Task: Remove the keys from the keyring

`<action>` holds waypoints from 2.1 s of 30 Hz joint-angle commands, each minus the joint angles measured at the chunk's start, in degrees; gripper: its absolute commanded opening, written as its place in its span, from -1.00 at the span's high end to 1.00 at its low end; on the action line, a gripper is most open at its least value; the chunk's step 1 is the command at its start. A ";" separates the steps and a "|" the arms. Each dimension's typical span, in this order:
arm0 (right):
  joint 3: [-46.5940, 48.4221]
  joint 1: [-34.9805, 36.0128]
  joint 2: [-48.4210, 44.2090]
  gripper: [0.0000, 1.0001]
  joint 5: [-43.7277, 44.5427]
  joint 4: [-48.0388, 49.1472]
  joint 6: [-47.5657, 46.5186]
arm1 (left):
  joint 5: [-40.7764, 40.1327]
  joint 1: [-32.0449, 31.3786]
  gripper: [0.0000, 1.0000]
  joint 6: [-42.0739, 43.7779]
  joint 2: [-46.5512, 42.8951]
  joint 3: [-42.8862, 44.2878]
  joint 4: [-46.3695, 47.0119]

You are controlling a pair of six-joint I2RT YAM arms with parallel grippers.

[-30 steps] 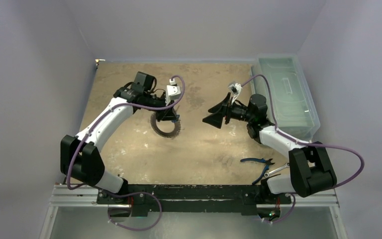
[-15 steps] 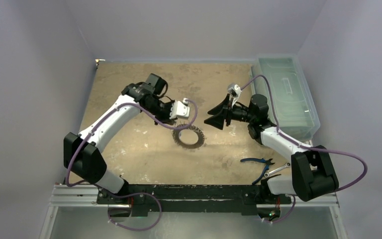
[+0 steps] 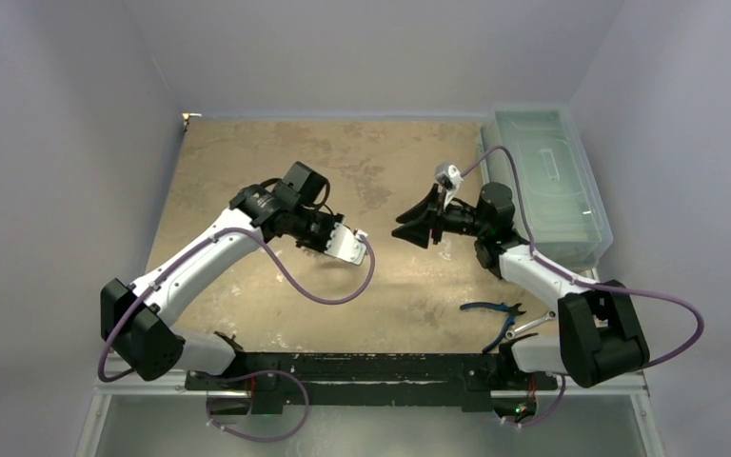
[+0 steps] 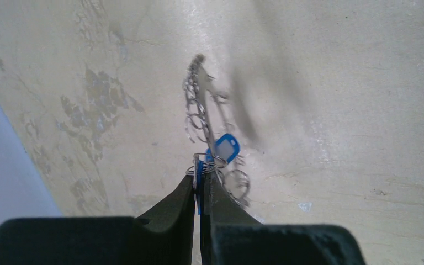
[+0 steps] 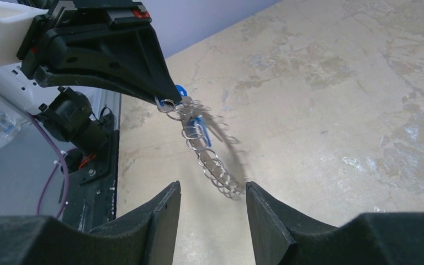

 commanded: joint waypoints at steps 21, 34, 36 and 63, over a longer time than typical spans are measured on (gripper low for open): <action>2.75 2.05 -2.49 0.14 -0.49 -3.20 -3.74 | 5.69 -2.20 1.00 -24.58 6.43 9.03 -1.70; 6.28 1.91 -4.11 0.30 1.27 -13.59 -11.61 | 14.74 -2.02 1.00 -56.73 13.44 10.54 1.58; 5.96 1.98 -4.26 0.34 0.03 -13.04 -11.00 | 15.79 -1.81 1.00 -59.63 13.23 10.07 3.22; 13.91 11.20 -1.40 0.03 5.82 -34.41 -28.28 | 22.73 7.61 1.00 -76.62 9.64 0.82 16.37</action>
